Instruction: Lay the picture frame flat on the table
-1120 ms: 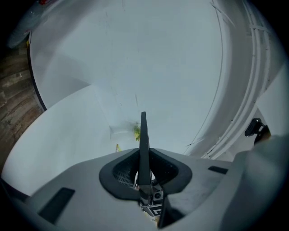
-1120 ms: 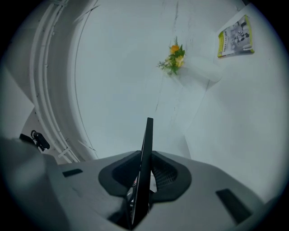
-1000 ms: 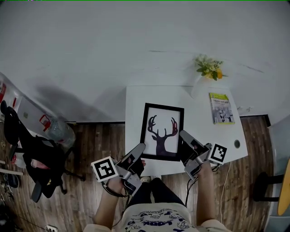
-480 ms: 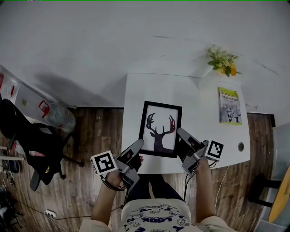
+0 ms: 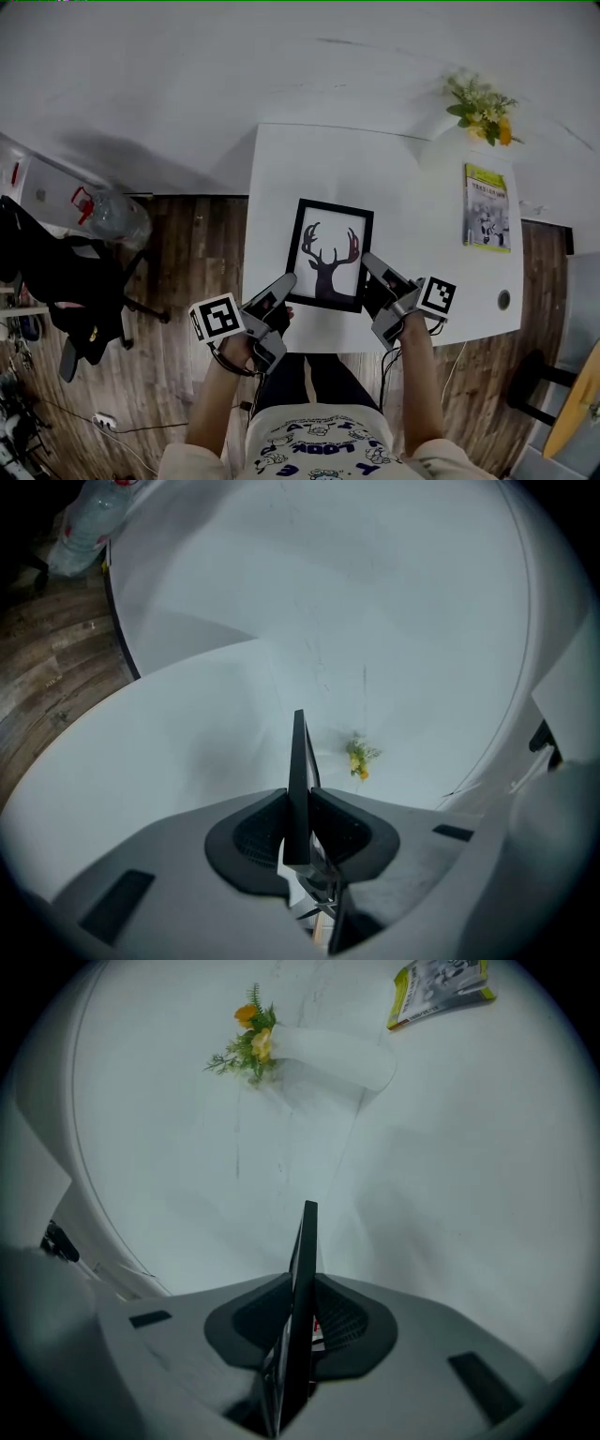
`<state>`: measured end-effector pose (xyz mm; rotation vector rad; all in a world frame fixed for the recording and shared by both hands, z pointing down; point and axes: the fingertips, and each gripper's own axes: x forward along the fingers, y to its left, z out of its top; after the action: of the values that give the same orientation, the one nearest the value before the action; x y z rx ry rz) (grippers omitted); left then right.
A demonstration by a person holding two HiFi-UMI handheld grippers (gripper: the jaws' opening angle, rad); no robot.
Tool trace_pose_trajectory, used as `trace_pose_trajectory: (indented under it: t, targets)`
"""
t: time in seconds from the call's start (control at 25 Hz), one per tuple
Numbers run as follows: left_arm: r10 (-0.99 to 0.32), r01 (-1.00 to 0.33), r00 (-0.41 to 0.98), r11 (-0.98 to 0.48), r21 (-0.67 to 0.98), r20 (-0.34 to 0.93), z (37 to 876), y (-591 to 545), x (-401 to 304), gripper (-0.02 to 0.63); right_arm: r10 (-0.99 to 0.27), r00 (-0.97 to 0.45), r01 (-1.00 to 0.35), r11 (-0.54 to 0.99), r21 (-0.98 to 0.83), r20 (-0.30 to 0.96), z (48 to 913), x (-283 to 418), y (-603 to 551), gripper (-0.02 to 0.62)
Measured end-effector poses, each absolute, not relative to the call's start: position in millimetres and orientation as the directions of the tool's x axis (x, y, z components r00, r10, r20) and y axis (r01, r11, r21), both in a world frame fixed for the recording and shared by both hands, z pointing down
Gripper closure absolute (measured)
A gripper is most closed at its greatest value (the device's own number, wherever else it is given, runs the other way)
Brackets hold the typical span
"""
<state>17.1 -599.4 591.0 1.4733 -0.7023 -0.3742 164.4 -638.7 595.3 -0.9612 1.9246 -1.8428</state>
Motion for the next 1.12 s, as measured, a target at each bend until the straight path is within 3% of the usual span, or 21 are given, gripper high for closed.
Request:
trace_pose_trajectory:
  t: [0.2, 0.6, 1.12]
  targets:
    - [-0.603, -0.284, 0.736, 0.137, 0.949, 0.307, 631, -604, 11, 0.522, -0.625, -0.726, -0.291, -0.099, -0.951, 0.287, 626, 165, -645, 0.512]
    - [-0.582, -0.332, 0.720, 0.191, 0.924, 0.379, 660, -609, 14, 0.522, -0.593, -0.721, -0.316, -0.178, -0.932, 0.358, 663, 167, -649, 0.512]
    - [-0.506, -0.445, 0.717, 0.195, 0.874, 0.479, 683, -607, 25, 0.522, -0.509, -0.660, -0.523, -0.216, -0.824, 0.553, 699, 172, -641, 0.512]
